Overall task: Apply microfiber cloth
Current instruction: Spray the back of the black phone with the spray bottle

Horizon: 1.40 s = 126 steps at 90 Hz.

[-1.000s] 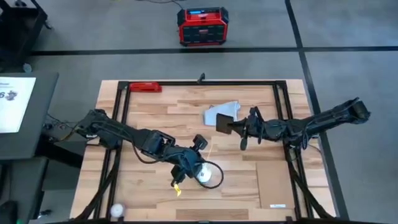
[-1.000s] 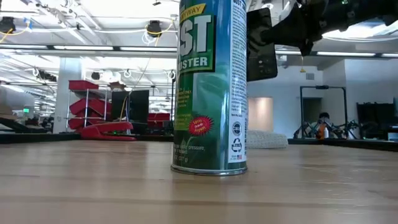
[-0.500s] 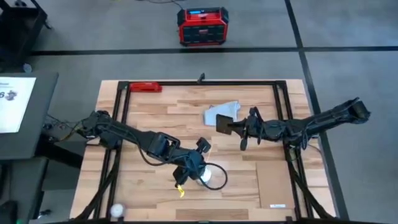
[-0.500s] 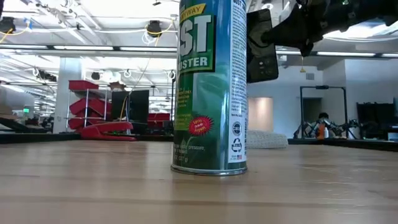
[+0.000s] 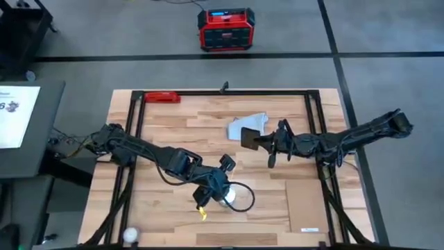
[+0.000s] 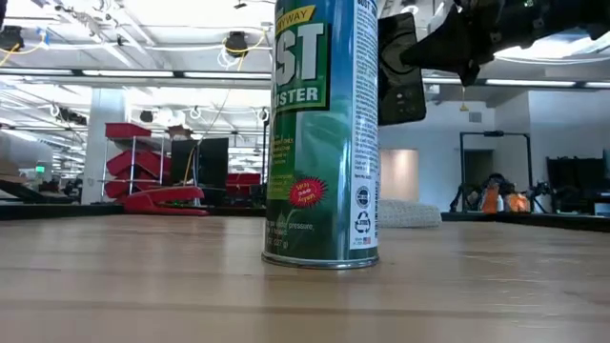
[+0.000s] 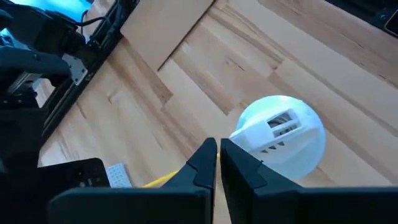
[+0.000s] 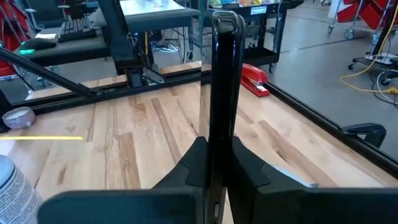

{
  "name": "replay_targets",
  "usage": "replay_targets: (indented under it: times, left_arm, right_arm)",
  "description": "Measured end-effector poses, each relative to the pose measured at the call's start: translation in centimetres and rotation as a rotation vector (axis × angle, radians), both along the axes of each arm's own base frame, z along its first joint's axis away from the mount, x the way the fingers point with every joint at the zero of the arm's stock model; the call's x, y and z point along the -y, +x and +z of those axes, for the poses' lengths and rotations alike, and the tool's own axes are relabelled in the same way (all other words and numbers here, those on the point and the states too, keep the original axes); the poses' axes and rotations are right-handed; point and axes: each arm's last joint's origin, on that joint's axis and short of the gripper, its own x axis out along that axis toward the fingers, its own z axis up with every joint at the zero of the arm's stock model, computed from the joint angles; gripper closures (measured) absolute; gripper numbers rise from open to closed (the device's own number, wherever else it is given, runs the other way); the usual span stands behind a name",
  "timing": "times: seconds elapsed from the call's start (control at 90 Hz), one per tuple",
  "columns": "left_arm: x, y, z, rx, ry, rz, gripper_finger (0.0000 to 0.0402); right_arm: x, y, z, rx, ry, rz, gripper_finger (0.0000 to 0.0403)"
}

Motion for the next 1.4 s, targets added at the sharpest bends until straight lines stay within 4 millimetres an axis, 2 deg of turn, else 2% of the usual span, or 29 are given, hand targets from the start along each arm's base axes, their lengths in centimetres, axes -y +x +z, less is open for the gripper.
replay_targets:
  times: [0.811, 1.233, 1.4]
  left_arm:
    - [-0.6, 0.3, 0.1, 0.008, -0.028, 0.008, 0.0402]
    - [-0.2, 0.2, 0.0, 0.001, -0.034, 0.007, 0.0402]
    - [0.1, 0.9, -1.2, -0.030, -0.021, 0.006, 0.0402]
  right_arm:
    - [0.0, 0.0, -0.1, -0.011, -0.001, 0.000, 0.0388]
    - [0.0, 0.0, -0.1, -0.013, 0.000, 0.000, 0.0388]
    - [-0.1, 0.0, -0.1, -0.013, 0.000, 0.005, 0.0388]
